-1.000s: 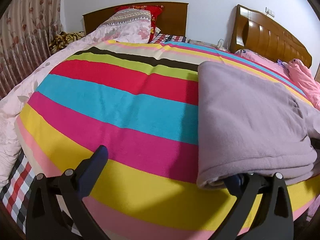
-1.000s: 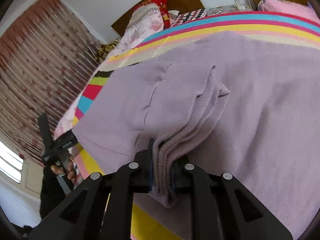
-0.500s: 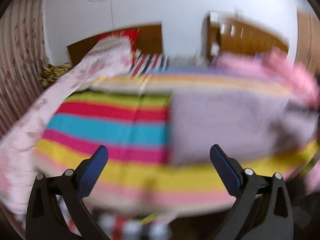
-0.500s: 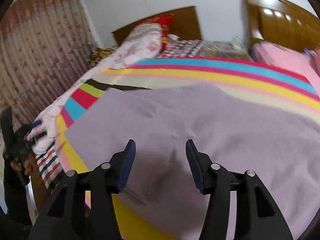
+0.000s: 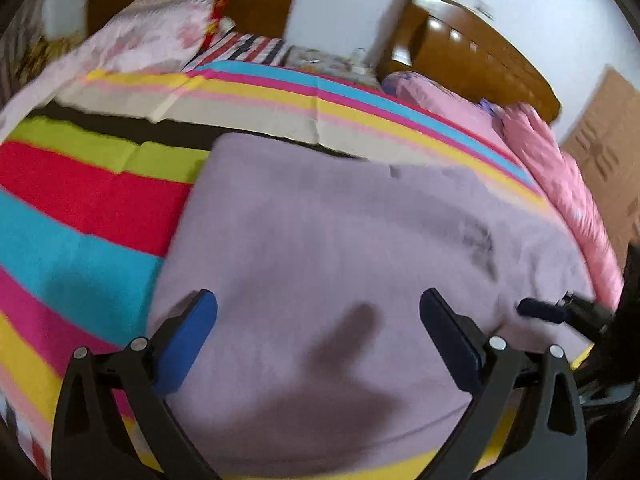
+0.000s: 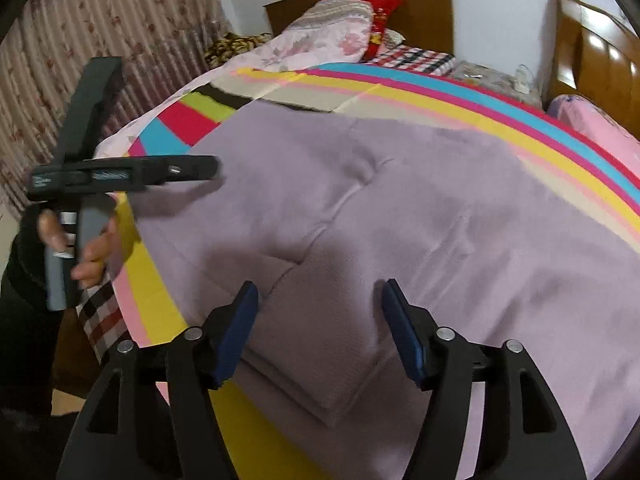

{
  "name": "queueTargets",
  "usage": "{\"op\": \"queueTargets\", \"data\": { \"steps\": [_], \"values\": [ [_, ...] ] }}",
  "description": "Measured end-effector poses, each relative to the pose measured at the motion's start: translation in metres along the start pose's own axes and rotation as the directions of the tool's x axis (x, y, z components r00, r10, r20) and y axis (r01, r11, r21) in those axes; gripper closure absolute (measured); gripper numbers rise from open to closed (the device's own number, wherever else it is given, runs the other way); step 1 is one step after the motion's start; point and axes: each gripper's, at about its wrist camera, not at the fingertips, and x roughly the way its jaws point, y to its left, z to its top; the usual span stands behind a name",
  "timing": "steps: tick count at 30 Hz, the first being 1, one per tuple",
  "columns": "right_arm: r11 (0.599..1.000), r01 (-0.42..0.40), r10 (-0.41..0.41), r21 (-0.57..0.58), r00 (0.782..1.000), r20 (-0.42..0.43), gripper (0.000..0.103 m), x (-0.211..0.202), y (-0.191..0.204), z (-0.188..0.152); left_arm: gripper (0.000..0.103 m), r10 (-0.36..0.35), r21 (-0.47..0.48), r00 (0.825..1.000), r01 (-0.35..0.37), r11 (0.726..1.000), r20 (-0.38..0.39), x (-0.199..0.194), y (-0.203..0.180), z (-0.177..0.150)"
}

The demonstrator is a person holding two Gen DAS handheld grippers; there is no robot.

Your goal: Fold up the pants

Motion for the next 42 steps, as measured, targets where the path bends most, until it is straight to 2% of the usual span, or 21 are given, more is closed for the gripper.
{"op": "queueTargets", "data": {
  "steps": [2,3,5,7,8,9,10,13,14,15,17,20,23,25,27,31,34,35,37,39,42],
  "values": [
    [1.0,-0.01,0.01,-0.003,0.999,0.036,0.037,-0.002,-0.003,0.017,0.002,-0.104,0.01,0.993,0.103,0.995,0.063,-0.015,-0.01,0.022],
    [1.0,-0.015,0.015,-0.005,0.999,0.042,0.037,0.001,-0.003,0.026,0.002,-0.112,0.022,0.991,0.11,0.994,0.072,-0.015,-0.013,0.033],
    [0.999,-0.016,0.017,-0.032,1.0,0.023,0.03,0.016,-0.004,0.04,0.002,-0.049,0.045,0.996,0.046,0.998,0.071,-0.002,-0.022,0.054],
    [0.999,0.028,-0.03,-0.031,0.997,-0.077,0.028,0.041,-0.011,0.043,0.002,0.017,0.057,1.0,-0.016,0.998,-0.019,0.033,-0.02,0.071],
    [0.999,0.032,-0.035,-0.034,0.995,-0.097,0.026,0.049,-0.015,0.041,0.002,0.071,0.053,0.995,-0.067,0.996,-0.074,0.05,-0.017,0.074],
    [0.999,0.018,-0.021,-0.04,0.997,-0.08,0.025,0.047,-0.016,0.039,0.002,0.165,0.055,0.976,-0.158,0.986,-0.146,0.072,-0.01,0.074],
    [0.999,0.001,-0.004,-0.038,0.997,-0.077,0.025,0.041,-0.018,0.036,0.002,0.188,0.061,0.966,-0.18,0.982,-0.175,0.082,-0.006,0.072],
    [1.0,0.01,-0.01,-0.016,1.0,0.004,0.023,0.01,-0.033,0.033,0.002,0.219,0.082,0.966,-0.21,0.974,-0.133,0.073,-0.016,0.07],
    [0.999,0.038,-0.038,0.004,0.998,0.043,0.02,-0.004,-0.047,0.033,0.002,0.196,0.067,0.974,-0.189,0.98,-0.112,0.067,-0.02,0.072],
    [0.997,0.077,-0.078,0.019,0.995,0.058,0.018,-0.01,-0.059,0.034,0.002,0.136,0.06,0.989,-0.132,0.989,-0.065,0.058,-0.027,0.075],
    [0.983,0.168,-0.171,0.072,0.985,0.038,0.017,-0.016,-0.096,0.039,0.002,0.08,0.107,0.997,-0.079,0.991,-0.002,0.051,-0.047,0.082],
    [0.954,0.241,-0.237,0.18,0.97,-0.045,0.017,-0.006,-0.16,0.038,0.002,0.131,0.2,0.991,-0.133,0.971,0.026,0.071,-0.078,0.091],
    [0.916,0.307,-0.268,0.258,0.947,-0.178,0.017,0.017,-0.216,0.027,0.002,0.176,0.205,0.983,-0.163,0.965,-0.048,0.114,-0.077,0.092],
    [0.924,0.275,-0.245,0.266,0.959,-0.141,0.015,0.018,-0.228,0.024,0.002,0.212,0.212,0.975,-0.193,0.958,-0.07,0.131,-0.075,0.082],
    [0.925,0.251,-0.226,0.286,0.967,-0.117,0.015,0.015,-0.23,0.021,0.002,0.226,0.228,0.973,-0.211,0.951,-0.041,0.13,-0.078,0.083],
    [0.915,0.245,-0.241,0.322,0.969,-0.052,0.015,0.011,-0.234,0.017,0.001,0.26,0.243,0.965,-0.243,0.939,-0.037,0.135,-0.079,0.075],
    [0.872,0.307,-0.323,0.381,0.946,-0.023,0.014,-0.009,-0.232,0.02,0.001,0.285,0.26,0.958,-0.27,0.927,-0.02,0.133,-0.08,0.073],
    [0.883,0.27,-0.295,0.383,0.956,0.005,0.014,-0.02,-0.222,0.017,0.001,0.284,0.259,0.959,-0.27,0.927,-0.019,0.134,-0.08,0.073],
    [0.898,0.256,-0.279,0.359,0.96,0.013,0.014,-0.031,-0.202,0.01,0.001,0.284,0.257,0.959,-0.271,0.928,-0.017,0.13,-0.079,0.071],
    [0.916,0.287,-0.295,0.281,0.955,-0.014,0.014,-0.031,-0.174,0.002,0.001,0.29,0.26,0.957,-0.277,0.925,-0.012,0.13,-0.081,0.069],
    [0.927,0.338,-0.326,0.165,0.94,-0.097,0.014,-0.019,-0.144,-0.016,0.001,0.297,0.265,0.955,-0.285,0.921,-0.005,0.129,-0.084,0.067]
  ]
}}
